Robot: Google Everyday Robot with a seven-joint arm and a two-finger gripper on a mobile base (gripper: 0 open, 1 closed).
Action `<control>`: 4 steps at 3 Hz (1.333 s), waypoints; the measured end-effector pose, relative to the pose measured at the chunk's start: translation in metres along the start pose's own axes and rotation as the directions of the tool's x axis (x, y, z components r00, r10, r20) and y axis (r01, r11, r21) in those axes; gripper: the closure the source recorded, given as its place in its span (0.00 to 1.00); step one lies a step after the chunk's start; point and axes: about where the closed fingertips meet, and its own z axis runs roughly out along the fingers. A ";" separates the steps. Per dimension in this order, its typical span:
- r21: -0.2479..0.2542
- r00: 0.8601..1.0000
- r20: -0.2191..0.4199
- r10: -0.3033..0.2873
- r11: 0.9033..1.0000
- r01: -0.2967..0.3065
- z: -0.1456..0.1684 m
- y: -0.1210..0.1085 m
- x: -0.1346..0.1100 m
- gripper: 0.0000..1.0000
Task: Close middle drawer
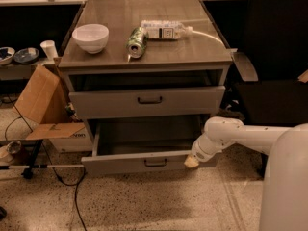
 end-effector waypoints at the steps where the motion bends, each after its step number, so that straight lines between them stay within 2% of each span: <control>1: 0.007 1.000 0.006 0.008 1.000 -0.009 0.006 -0.012 0.003 0.00; 2: 0.024 1.000 0.026 -0.003 1.000 0.002 0.003 -0.021 -0.002 0.00; 4: 0.023 0.995 0.074 -0.066 0.998 0.065 -0.002 -0.020 -0.033 0.00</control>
Offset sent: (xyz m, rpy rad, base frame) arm 0.0333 -0.0132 0.0046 0.0153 -0.0745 -0.0075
